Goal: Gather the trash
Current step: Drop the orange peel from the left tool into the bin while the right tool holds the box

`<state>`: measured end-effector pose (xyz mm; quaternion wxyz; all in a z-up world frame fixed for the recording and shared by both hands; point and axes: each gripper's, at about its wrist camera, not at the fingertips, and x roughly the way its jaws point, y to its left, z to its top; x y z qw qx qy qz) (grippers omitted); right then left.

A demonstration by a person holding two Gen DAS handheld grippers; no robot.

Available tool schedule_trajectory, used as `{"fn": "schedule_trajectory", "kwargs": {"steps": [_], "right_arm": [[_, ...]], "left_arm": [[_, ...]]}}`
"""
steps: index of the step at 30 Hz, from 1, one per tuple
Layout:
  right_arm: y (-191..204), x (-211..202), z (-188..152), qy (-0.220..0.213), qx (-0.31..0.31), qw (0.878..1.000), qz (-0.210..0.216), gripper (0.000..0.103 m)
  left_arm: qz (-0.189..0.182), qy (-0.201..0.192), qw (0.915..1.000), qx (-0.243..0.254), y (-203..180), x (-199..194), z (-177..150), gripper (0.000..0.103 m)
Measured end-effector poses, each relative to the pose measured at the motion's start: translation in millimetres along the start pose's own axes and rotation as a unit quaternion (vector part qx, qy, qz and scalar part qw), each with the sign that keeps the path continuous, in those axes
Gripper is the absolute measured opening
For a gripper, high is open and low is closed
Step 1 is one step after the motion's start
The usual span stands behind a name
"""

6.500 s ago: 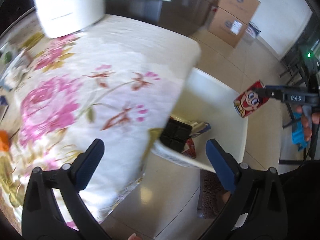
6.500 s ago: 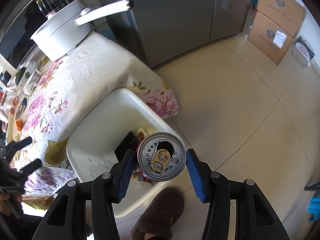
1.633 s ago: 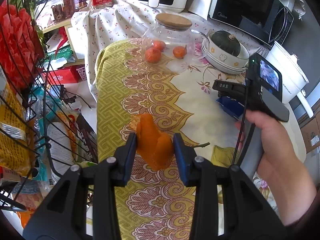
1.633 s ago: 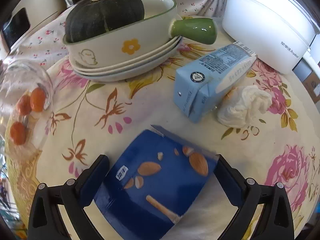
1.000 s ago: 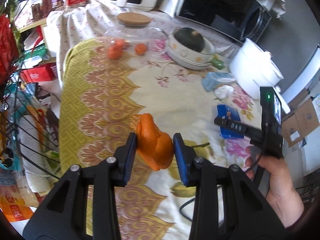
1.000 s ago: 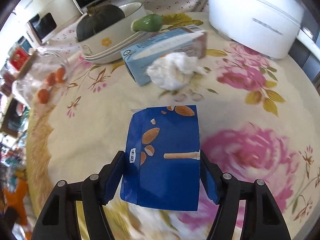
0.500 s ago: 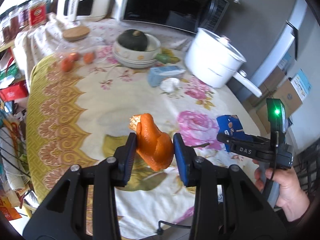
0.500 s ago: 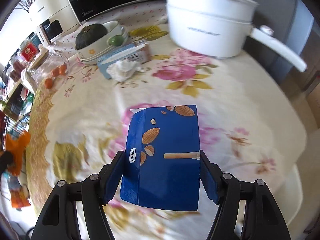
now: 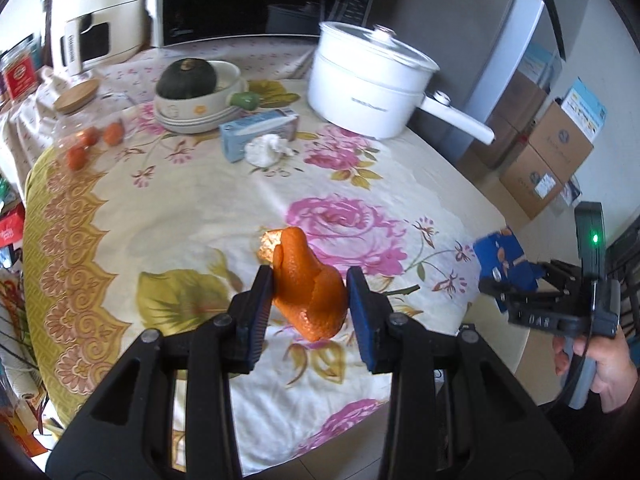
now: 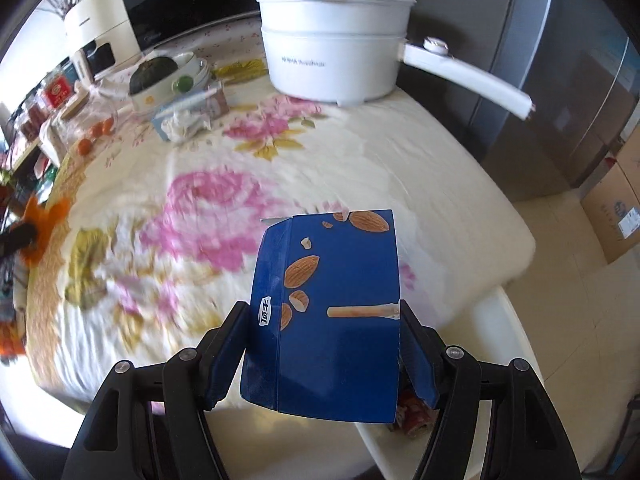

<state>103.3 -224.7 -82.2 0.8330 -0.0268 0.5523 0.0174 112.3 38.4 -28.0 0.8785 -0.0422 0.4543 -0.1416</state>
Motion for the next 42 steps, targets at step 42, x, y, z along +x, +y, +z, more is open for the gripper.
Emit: {"fn": "schedule_trajectory", "kwargs": {"steps": [42], "right_arm": [[-217,-14,-116,0.029,0.150,0.988,-0.024,0.074]], "left_arm": [[-0.113,0.078,0.9493,0.283,-284,129,-69,0.043]]}}
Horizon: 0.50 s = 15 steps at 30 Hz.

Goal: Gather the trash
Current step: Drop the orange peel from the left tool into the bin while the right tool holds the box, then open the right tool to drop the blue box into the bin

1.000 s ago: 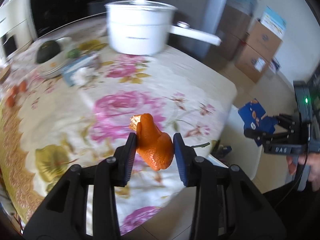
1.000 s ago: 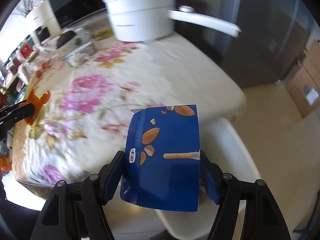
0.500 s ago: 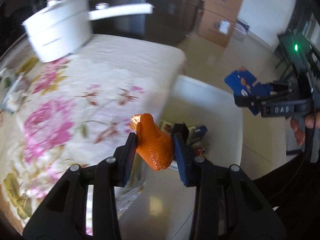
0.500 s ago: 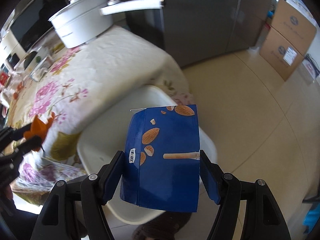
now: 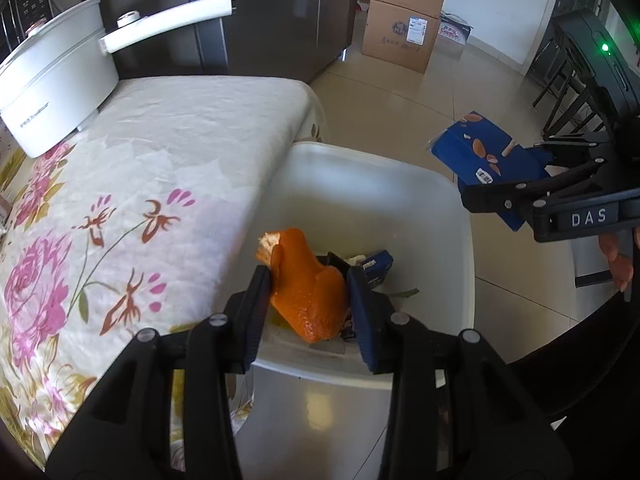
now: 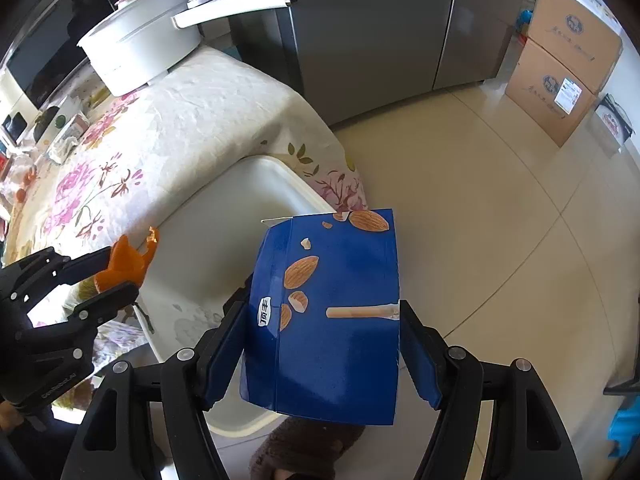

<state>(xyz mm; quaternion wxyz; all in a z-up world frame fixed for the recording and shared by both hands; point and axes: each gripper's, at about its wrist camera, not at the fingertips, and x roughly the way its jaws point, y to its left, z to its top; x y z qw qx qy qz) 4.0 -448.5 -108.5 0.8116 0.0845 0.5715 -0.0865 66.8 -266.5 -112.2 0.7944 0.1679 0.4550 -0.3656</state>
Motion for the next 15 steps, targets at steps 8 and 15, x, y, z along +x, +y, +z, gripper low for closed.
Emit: {"fn": "schedule_trajectory", "kwargs": {"steps": [8,15], "right_arm": [[2,1,5,0.003,-0.004,1.000,-0.003,0.074],[9,4,7,0.008,-0.010,1.000,-0.002,0.074]], "left_arm": [[0.001,-0.005,0.9999,-0.014,7,-5,6,0.088],[0.031,-0.004,0.9991,-0.030,22,-23,-1,0.093]]}}
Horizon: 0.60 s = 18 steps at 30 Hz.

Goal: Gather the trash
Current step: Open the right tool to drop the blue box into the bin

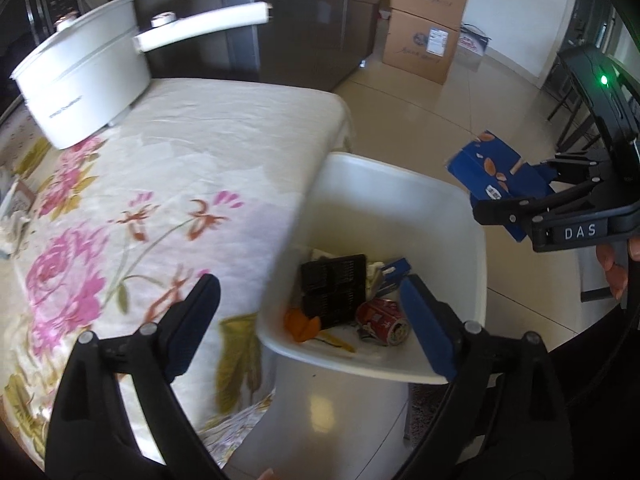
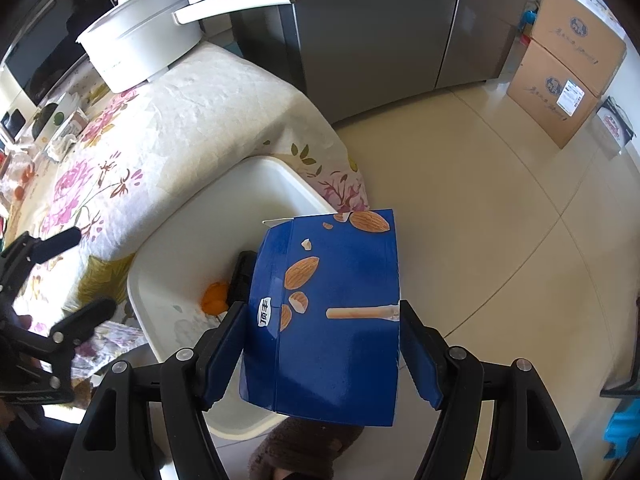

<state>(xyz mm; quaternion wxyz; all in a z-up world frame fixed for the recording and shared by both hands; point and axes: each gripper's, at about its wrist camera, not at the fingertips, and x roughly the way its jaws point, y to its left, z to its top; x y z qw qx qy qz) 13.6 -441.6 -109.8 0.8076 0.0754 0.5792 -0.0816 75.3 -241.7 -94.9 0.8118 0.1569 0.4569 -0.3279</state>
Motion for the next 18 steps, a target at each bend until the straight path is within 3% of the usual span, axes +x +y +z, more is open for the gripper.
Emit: {"fn": "schedule_trajectory", "kwargs": {"steps": [8,11,18], "right_arm": [[12,4,6,0.010,0.000,1.000,0.008,0.078],[17,4,12,0.010,0.004,1.000,0.005,0.091],[36,0,21,0.006,-0.006,1.000,0.006,0.092]], "left_arm": [[0.023,0.008,0.9992,-0.032,28,-12,-9,0.094],[0.031,0.010,0.9986,-0.043,40,-19,-16,0.095],[0.051,0.009,0.9961,-0.071,72,-37,-30,0.097]]}}
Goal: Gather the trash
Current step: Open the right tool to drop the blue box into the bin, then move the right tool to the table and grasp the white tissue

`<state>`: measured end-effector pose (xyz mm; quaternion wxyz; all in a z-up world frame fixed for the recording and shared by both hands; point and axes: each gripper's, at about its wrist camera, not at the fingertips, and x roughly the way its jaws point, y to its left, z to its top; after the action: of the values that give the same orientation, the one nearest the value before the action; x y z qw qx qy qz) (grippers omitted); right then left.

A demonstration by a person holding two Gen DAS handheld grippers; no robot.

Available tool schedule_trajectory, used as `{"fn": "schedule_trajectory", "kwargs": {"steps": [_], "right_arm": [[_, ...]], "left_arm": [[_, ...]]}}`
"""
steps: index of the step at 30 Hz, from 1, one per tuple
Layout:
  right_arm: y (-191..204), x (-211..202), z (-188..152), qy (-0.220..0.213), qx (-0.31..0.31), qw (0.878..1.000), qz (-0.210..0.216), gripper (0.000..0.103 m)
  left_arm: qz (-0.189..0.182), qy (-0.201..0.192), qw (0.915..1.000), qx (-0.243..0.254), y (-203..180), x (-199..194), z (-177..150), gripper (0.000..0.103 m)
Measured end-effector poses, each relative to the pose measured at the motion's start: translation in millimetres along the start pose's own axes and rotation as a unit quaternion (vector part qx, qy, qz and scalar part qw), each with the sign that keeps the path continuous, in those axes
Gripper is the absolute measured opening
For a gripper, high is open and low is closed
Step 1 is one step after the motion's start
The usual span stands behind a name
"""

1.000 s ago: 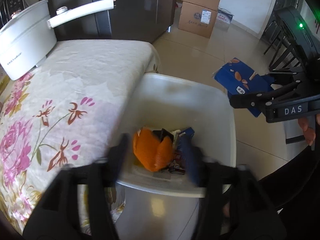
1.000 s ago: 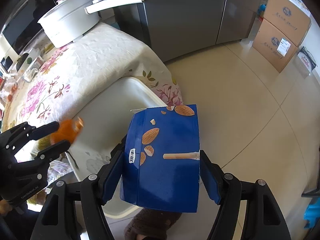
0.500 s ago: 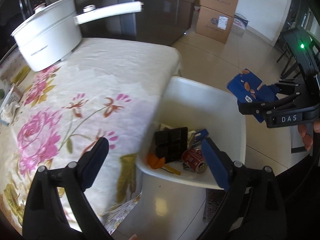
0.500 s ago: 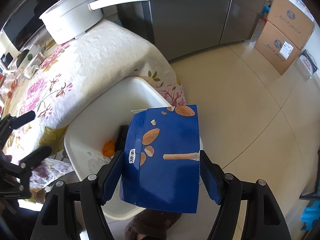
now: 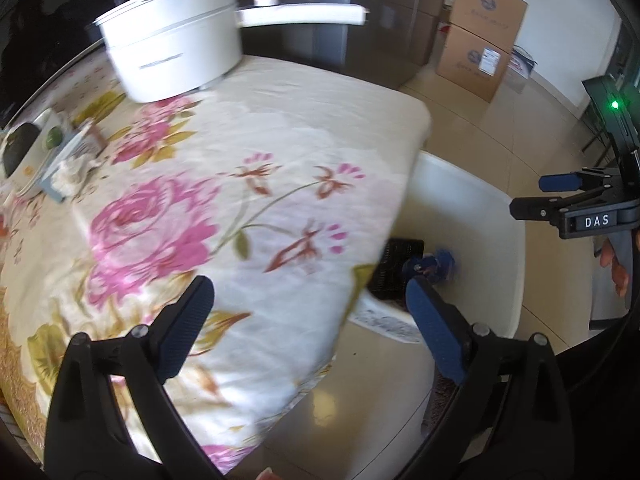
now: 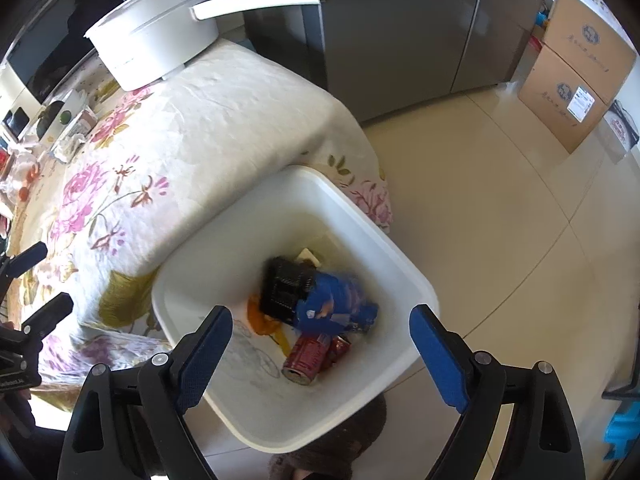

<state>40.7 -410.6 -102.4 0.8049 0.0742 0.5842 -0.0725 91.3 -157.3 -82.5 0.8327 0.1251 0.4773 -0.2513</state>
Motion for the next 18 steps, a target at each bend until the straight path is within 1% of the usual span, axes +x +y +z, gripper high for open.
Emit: {"fn": "schedule_trajectory", "kwargs": {"steps": [4,9,14,17,18], "right_arm": [[20,-4,7,-0.003,-0.011,1.000,0.003,0.092],[49,-13,18,-0.016,-0.022,0.999,0.017,0.092],[83,-16,26,-0.024,-0.039,0.999,0.026,0.092],[107,-15,32,-0.025,-0.053,0.998,0.028,0.092],[114,-14,34,-0.027,-0.059,0.998,0.028,0.092]], "left_arm": [[0.010,-0.003,0.9996,-0.025,25,-9,-4,0.097],[0.024,-0.011,0.9966,-0.078,69,-27,-11,0.097],[0.030,-0.013,0.9901,-0.136,117,-42,-24,0.097],[0.043,-0.012,0.9855,-0.164,144,-50,-36,0.102],[0.047,-0.013,0.9846,-0.168,151,-53,-39,0.102]]}}
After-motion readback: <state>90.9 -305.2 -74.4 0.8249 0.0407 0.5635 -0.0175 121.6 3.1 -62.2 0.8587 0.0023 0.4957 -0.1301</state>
